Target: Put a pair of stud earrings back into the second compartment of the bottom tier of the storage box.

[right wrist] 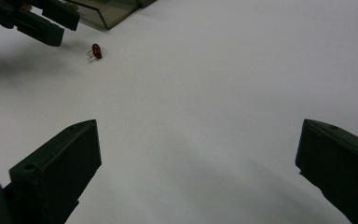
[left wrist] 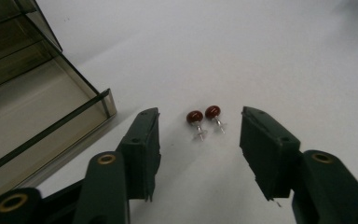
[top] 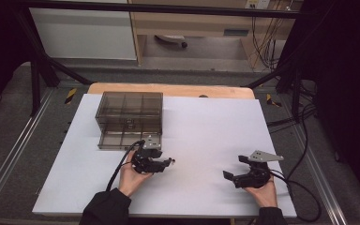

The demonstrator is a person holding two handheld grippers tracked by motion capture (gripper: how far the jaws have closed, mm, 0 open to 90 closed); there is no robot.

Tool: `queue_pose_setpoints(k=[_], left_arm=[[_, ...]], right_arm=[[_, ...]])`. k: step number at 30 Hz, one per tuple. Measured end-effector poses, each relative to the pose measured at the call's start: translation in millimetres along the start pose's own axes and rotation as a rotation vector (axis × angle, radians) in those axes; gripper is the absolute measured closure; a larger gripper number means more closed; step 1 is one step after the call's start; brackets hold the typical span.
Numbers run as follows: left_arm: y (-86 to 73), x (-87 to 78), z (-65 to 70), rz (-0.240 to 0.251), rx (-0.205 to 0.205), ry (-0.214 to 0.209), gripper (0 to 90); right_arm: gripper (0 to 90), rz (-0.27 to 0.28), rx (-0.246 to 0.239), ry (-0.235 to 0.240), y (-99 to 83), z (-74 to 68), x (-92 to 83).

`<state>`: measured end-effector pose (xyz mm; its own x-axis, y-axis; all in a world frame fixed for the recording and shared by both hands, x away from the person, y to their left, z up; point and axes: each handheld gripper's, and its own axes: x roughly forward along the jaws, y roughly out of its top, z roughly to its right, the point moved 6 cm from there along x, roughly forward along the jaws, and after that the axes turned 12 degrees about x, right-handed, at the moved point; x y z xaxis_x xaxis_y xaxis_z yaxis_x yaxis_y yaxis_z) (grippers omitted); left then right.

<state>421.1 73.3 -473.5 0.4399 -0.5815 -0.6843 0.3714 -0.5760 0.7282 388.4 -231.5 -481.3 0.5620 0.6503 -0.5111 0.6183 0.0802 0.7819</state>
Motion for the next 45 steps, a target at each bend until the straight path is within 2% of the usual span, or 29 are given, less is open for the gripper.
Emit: queue_pose_setpoints(k=[4, 5, 8, 9, 18, 28, 45], left_arm=[[0.8, 5.8, 0.4, -0.012, -0.006, 0.009, 54.9], [0.6, 7.2, 0.2, -0.016, -0.004, 0.012, 58.6], [0.5, 11.9, 1.0, -0.020, -0.008, 0.011, 60.6], [0.4, 13.0, 1.0, -0.025, -0.004, 0.013, 63.6], [-0.1, 20.2, 1.8, -0.040, 0.013, 0.031, 72.3], [-0.7, 24.6, 2.8, -0.043, 0.027, 0.042, 77.8], [-0.6, 25.1, 1.8, -0.041, 0.019, 0.044, 81.6]], right_arm=[[0.7, 0.000, -0.001, 0.000, 0.1, 0.0, -0.1], [0.7, 0.001, 0.002, 0.000, 0.2, -0.1, -0.3], [0.7, 0.001, 0.003, 0.001, 0.2, -0.1, -0.3], [0.7, 0.001, -0.001, 0.001, 0.1, 0.1, 0.1], [0.7, 0.001, -0.001, 0.002, 0.2, -0.1, -0.1], [0.7, 0.001, 0.001, 0.004, 0.2, -0.3, -0.1], [0.7, 0.000, -0.001, 0.004, 0.0, -0.3, 0.2]])
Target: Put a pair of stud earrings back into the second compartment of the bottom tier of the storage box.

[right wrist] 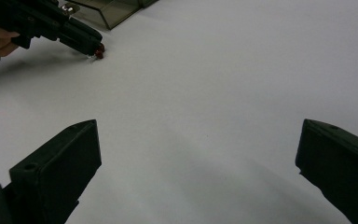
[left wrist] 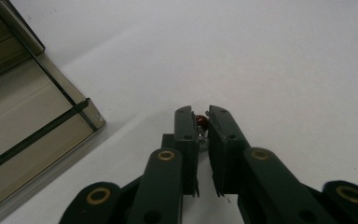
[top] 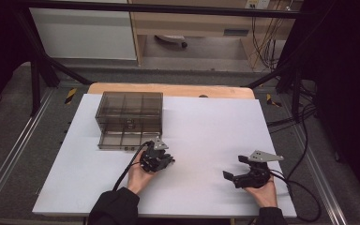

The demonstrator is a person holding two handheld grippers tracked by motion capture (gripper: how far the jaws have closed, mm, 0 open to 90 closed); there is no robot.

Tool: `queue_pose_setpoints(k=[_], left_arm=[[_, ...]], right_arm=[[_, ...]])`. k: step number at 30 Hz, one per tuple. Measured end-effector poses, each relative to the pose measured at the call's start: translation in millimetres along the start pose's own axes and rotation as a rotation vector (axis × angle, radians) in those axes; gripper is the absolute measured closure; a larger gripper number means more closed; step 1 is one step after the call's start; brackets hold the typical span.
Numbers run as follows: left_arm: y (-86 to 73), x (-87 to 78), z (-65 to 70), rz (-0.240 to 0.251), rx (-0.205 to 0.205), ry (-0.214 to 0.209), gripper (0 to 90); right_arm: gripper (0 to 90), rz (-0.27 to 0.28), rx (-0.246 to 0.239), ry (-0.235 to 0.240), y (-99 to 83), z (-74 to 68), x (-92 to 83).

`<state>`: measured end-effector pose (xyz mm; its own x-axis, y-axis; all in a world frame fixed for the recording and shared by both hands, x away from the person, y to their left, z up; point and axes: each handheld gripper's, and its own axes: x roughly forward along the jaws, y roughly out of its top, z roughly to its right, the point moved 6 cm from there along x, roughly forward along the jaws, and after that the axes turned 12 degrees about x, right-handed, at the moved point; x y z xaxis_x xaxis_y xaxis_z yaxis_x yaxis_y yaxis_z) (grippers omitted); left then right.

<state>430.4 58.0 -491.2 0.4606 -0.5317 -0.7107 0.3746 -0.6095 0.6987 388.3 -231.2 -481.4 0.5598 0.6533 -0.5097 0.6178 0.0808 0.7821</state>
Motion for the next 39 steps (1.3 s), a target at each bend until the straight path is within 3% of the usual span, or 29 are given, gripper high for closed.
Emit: queue_pose_setpoints(k=[16, 28, 39], left_arm=[[-1.3, -21.6, -2.6, 0.024, 0.004, -0.004, 81.7], [-8.9, -53.6, -6.6, 0.028, 0.022, 0.006, 81.7], [-15.3, -78.5, -18.6, 0.039, 0.010, 0.016, 81.7]], right_arm=[[0.7, -0.002, 0.003, 0.000, -0.2, -0.2, 0.0], [0.7, -0.005, 0.003, -0.002, -0.5, 0.0, 0.0], [0.7, -0.007, 0.005, -0.004, -0.8, -0.1, 0.2]])
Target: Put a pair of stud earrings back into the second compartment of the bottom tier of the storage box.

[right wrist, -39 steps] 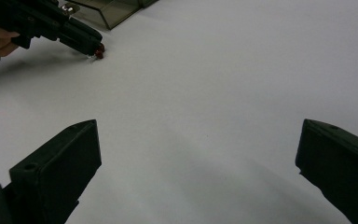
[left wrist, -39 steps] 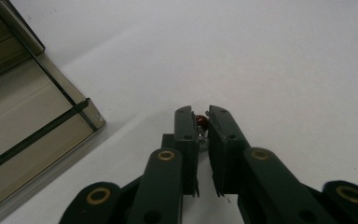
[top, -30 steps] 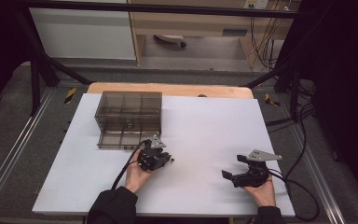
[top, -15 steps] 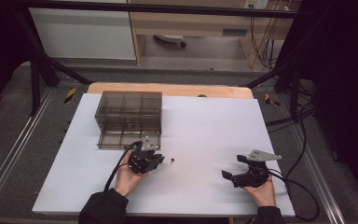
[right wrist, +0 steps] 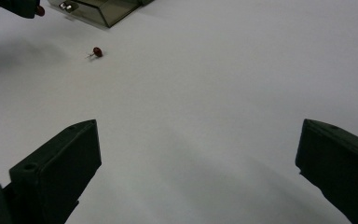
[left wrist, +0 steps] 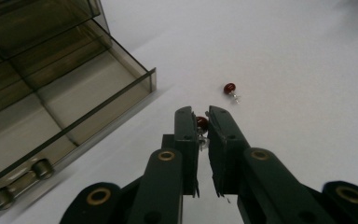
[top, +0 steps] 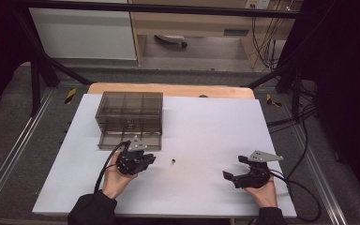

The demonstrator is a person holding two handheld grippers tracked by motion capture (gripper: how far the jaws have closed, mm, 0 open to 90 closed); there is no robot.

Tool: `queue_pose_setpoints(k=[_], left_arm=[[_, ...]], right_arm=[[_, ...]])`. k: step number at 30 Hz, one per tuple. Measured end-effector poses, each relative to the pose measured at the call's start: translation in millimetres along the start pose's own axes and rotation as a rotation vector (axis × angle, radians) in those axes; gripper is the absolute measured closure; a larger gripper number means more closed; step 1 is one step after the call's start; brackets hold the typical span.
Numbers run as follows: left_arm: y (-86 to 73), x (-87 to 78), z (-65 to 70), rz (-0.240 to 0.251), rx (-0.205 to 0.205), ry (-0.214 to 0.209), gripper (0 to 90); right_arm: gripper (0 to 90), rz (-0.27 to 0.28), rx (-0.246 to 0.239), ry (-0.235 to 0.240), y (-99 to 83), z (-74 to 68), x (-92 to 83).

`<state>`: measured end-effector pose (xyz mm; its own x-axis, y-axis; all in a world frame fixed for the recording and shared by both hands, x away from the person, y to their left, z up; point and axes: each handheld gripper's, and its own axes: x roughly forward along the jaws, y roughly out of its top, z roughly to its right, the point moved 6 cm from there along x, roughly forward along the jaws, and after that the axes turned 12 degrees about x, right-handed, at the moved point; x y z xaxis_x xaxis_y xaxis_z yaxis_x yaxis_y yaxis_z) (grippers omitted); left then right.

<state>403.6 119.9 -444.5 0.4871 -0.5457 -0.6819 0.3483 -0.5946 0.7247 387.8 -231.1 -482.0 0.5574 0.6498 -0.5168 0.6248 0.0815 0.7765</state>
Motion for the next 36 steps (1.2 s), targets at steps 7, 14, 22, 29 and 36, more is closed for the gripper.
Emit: queue_pose_setpoints(k=[7, 14, 22, 29, 36], left_arm=[[-3.7, -11.0, -13.1, -0.010, -0.011, 0.020, 81.7], [-4.8, -21.1, -27.0, -0.008, -0.025, 0.032, 81.6], [-2.2, -31.1, -45.9, 0.003, -0.051, 0.050, 81.7], [-2.5, -33.5, -64.1, -0.013, -0.059, 0.081, 81.6], [-5.6, -28.0, -80.9, -0.031, -0.094, 0.108, 81.6]], right_arm=[[0.7, 0.000, 0.000, 0.000, 0.0, 0.0, -0.1], [0.7, -0.001, -0.001, -0.001, -0.1, 0.1, 0.1], [0.7, -0.001, -0.001, 0.000, -0.1, 0.1, 0.3], [0.7, -0.002, 0.000, -0.001, -0.2, 0.2, 0.4], [0.7, -0.004, -0.003, 0.000, -0.4, 0.3, 0.6]])
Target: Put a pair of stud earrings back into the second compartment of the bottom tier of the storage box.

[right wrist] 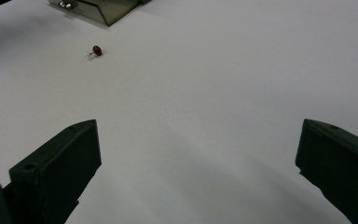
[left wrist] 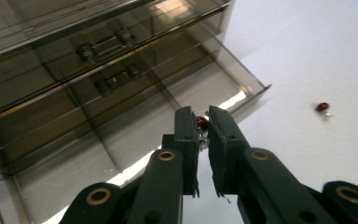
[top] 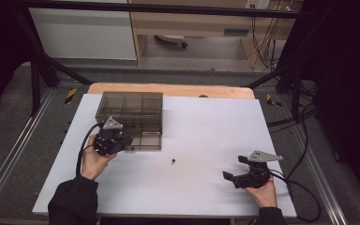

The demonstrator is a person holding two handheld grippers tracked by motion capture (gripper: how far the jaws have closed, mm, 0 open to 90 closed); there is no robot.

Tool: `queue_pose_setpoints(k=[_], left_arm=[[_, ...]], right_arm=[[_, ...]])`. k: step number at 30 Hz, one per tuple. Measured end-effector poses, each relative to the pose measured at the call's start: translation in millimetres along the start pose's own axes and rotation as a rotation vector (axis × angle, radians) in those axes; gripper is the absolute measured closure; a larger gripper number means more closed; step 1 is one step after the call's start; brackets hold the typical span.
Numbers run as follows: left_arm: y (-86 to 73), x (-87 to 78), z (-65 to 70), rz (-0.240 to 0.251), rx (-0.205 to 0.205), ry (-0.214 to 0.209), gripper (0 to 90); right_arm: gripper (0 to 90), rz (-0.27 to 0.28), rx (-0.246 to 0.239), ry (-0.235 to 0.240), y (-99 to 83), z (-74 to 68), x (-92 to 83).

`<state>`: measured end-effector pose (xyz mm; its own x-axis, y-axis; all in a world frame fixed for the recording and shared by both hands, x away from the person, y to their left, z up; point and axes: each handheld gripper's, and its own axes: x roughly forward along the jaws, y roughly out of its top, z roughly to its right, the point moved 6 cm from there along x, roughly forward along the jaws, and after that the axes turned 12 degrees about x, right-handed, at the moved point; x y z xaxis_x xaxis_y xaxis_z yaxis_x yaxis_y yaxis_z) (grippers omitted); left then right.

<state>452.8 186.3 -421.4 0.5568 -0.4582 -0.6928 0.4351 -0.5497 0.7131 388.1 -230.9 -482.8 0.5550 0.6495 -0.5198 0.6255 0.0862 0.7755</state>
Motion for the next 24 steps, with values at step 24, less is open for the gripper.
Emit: queue_pose_setpoints(k=[24], left_arm=[[-14.5, 41.3, -23.1, -0.064, -0.042, 0.070, 81.1]], right_arm=[[0.7, -0.004, -0.001, 0.000, -0.5, 0.0, 0.5]])
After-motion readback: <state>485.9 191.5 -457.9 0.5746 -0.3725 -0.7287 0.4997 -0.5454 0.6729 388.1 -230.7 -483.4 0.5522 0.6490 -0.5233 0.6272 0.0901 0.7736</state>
